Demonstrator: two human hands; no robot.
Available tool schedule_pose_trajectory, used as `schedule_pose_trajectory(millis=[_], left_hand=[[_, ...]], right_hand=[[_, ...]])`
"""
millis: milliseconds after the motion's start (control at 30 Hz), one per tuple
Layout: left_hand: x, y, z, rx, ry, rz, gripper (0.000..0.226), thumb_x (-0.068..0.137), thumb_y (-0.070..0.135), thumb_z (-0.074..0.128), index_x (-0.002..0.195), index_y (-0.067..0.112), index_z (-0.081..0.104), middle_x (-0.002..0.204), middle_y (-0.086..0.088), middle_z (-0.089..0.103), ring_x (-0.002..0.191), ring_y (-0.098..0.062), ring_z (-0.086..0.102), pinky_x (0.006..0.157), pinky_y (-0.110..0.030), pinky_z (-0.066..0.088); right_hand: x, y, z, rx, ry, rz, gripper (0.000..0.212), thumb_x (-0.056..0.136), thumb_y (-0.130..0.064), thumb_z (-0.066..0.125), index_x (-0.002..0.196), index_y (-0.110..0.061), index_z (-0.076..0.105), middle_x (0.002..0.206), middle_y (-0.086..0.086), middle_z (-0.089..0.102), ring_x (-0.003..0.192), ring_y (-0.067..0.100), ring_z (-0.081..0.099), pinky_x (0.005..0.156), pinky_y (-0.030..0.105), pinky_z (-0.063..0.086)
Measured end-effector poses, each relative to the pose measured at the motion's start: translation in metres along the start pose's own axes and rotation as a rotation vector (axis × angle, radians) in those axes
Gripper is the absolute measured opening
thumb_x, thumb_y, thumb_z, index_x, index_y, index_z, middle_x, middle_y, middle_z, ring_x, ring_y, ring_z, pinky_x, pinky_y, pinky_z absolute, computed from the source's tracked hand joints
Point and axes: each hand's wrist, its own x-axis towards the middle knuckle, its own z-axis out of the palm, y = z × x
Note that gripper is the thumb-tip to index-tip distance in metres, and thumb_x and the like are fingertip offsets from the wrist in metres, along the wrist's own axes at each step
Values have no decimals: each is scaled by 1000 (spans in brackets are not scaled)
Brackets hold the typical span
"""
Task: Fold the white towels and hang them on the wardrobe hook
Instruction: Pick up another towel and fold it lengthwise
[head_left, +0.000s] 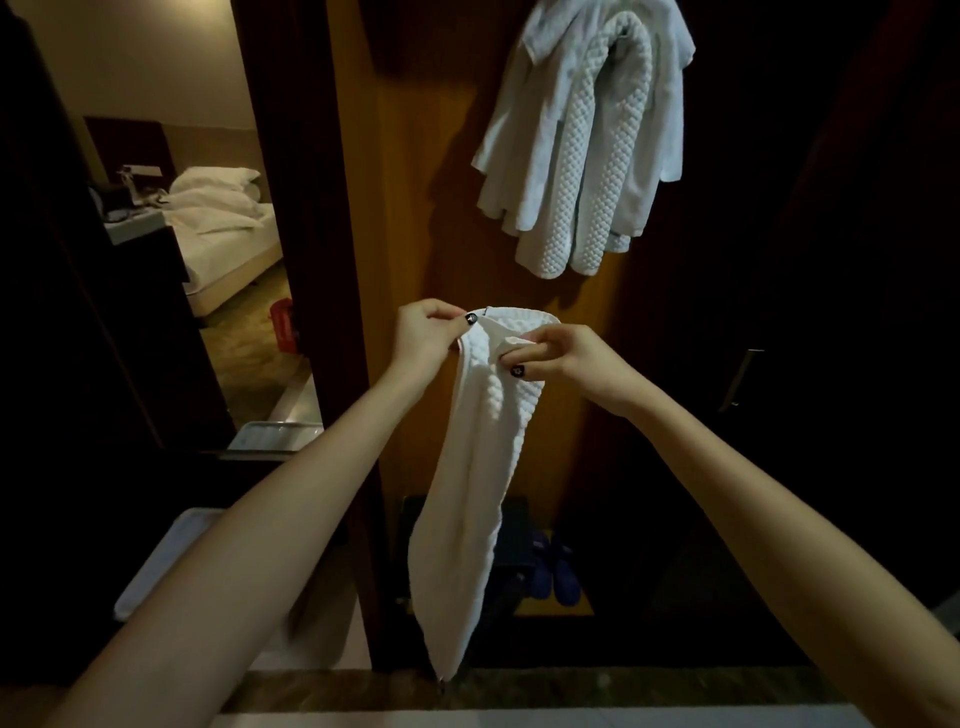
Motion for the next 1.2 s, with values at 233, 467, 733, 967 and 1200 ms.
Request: schedule_pose_trajectory(millis=[233, 467, 733, 967, 1200], left_hand=[[1, 5, -8, -33, -80, 47, 11, 82, 13, 73, 82, 10, 62, 74, -3, 67, 62, -4, 62, 56, -13, 47], [-3, 6, -13, -131, -109, 73, 11, 82, 8, 72, 82, 9, 61, 73, -7, 67, 62, -6, 64, 58, -17, 49], [-6, 7, -5, -161, -76, 105, 21, 85, 2, 67, 69, 10, 56, 66, -5, 63, 59, -7, 59, 54, -17, 46], [-4, 5, -5, -249, -102, 61, 22, 89, 4, 62, 69, 13, 61, 60, 6, 64, 57, -4, 59, 56, -18, 47], [3, 14, -9, -161, -169, 185, 15, 83, 4, 70, 71, 9, 61, 71, -5, 64, 61, -4, 62, 61, -19, 52]], right_hand=[[13, -18, 15, -262, 144, -186, 6, 91, -16, 68, 86, -14, 70, 66, -6, 71, 62, 1, 65, 62, 16, 47], [26, -21, 13, -274, 219, -251, 10, 81, -21, 77, 85, -13, 74, 84, -3, 55, 75, 6, 49, 68, 21, 40], [32, -24, 21, -284, 238, -290, 10, 81, -23, 78, 86, -16, 74, 88, -10, 53, 88, 8, 52, 77, 19, 40], [33, -28, 12, -354, 245, -313, 18, 84, -21, 76, 91, -5, 74, 97, 0, 66, 92, 12, 61, 79, 23, 46], [33, -35, -1, -417, 122, -268, 13, 83, -27, 75, 88, -14, 74, 94, 1, 72, 86, 11, 64, 77, 26, 48]])
